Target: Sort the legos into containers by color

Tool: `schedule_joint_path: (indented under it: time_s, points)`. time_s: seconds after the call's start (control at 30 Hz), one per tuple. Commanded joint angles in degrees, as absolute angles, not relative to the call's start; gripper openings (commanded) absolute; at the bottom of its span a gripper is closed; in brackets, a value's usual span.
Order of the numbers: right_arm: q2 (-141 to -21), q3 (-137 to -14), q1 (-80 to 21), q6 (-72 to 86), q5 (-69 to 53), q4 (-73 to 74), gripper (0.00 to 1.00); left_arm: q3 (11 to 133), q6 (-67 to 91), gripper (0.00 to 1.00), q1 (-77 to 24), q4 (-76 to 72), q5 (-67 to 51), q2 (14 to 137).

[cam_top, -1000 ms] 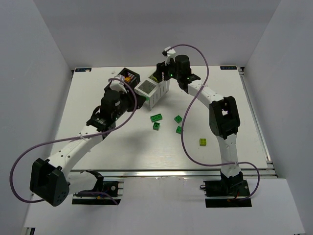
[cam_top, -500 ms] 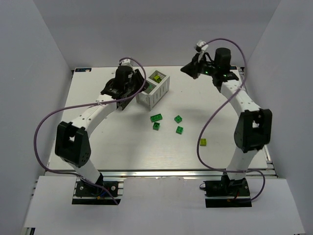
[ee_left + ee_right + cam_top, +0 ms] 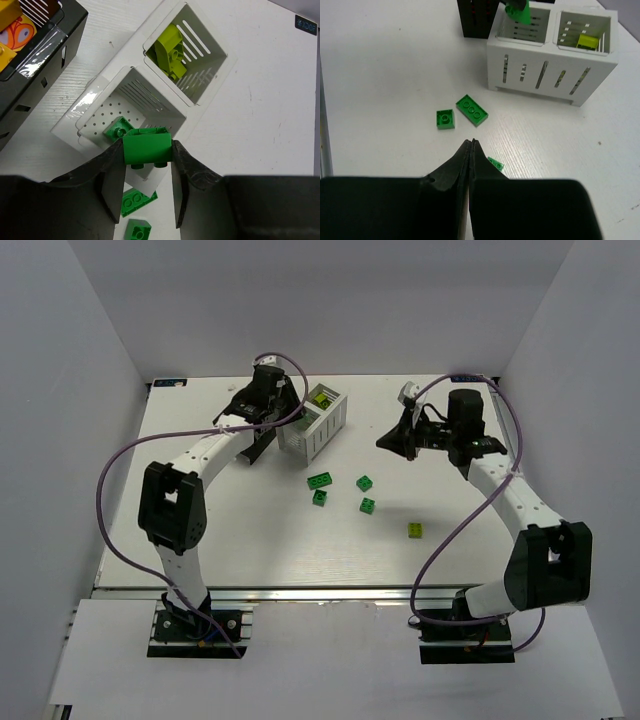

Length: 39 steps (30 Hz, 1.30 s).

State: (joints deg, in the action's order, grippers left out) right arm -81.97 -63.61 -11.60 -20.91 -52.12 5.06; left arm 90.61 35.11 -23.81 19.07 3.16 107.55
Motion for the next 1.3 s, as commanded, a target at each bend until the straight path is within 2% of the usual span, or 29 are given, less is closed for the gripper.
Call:
schedule_joint_path:
  time_s: [0.0, 0.13, 0.17, 0.23, 0.33, 0.37, 0.5, 0.8, 0.93, 0.97, 1.03, 1.1, 1.13, 1.17, 1.23, 1.27]
  points:
    - [-78.75, -61.70, -11.25, -22.85, -52.03, 5.89, 0.00, 93.42, 34.10, 0.05, -23.73, 20.12, 4.75, 107.93]
    - [-77.61, -61.00, -11.25, -22.85, -51.24, 6.06, 0.03, 93.52, 34.10, 0.18, -23.73, 19.95, 4.92, 108.98]
    - [-77.52, -61.00, -11.16, -22.85, -51.15, 6.59, 0.05, 93.60, 34.10, 0.26, -23.73, 19.95, 4.92, 109.33]
    - [-77.34, -61.17, -11.25, -23.55, -50.89, 7.38, 0.08, 93.87, 34.01, 0.34, -23.73, 20.21, 5.10, 109.42]
    - [-77.08, -61.08, -11.25, -24.95, -50.01, 9.83, 0.21, 94.22, 33.66, 0.50, -23.73, 20.13, 5.36, 109.34]
    - [-77.08, -61.17, -11.25, -25.40, -50.01, 10.54, 0.24, 94.22, 33.66, 0.50, -23.73, 20.13, 5.27, 109.25]
    - [-76.73, -61.70, -11.25, -27.86, -48.69, 14.14, 0.33, 95.27, 33.22, 0.63, -23.73, 20.21, 5.10, 109.07]
    - [-75.59, -62.66, -11.25, -33.30, -46.06, 22.75, 0.38, 95.28, 32.87, 0.63, -23.73, 19.52, 5.01, 105.65]
    - [-76.46, -63.81, -11.25, -35.24, -43.86, 31.00, 0.38, 89.49, 32.52, 0.45, -23.73, 17.23, 5.89, 97.59]
    - [-76.64, -64.07, -11.25, -35.33, -43.07, 32.33, 0.38, 87.65, 32.52, 0.38, -23.73, 16.36, 5.89, 95.64]
    - [-77.86, -64.86, -11.25, -35.68, -39.21, 34.97, 0.38, 80.56, 32.52, 0.34, -23.73, 13.81, 5.54, 91.60]
    - [-78.92, -65.48, -11.25, -36.30, -34.84, 39.71, 0.41, 75.26, 32.87, 0.38, -23.73, 11.01, 5.28, 85.10]
    - [-80.14, -65.83, -11.25, -36.82, -33.06, 41.03, 0.47, 70.10, 33.05, 0.42, -23.73, 10.20, 5.10, 82.82]
    - [-80.85, -65.83, -11.25, -37.09, -29.83, 44.00, 0.51, 67.70, 33.66, 0.54, -23.73, 9.33, 5.36, 78.79]
    - [-82.26, -64.87, -11.25, -36.39, -25.43, 45.52, 0.63, 63.48, 34.01, 0.65, -23.73, 8.97, 5.71, 75.16]
    - [-82.70, -64.34, -11.34, -33.60, -23.14, 45.61, 0.77, 59.80, 34.19, 0.69, -23.73, 8.88, 6.32, 73.49]
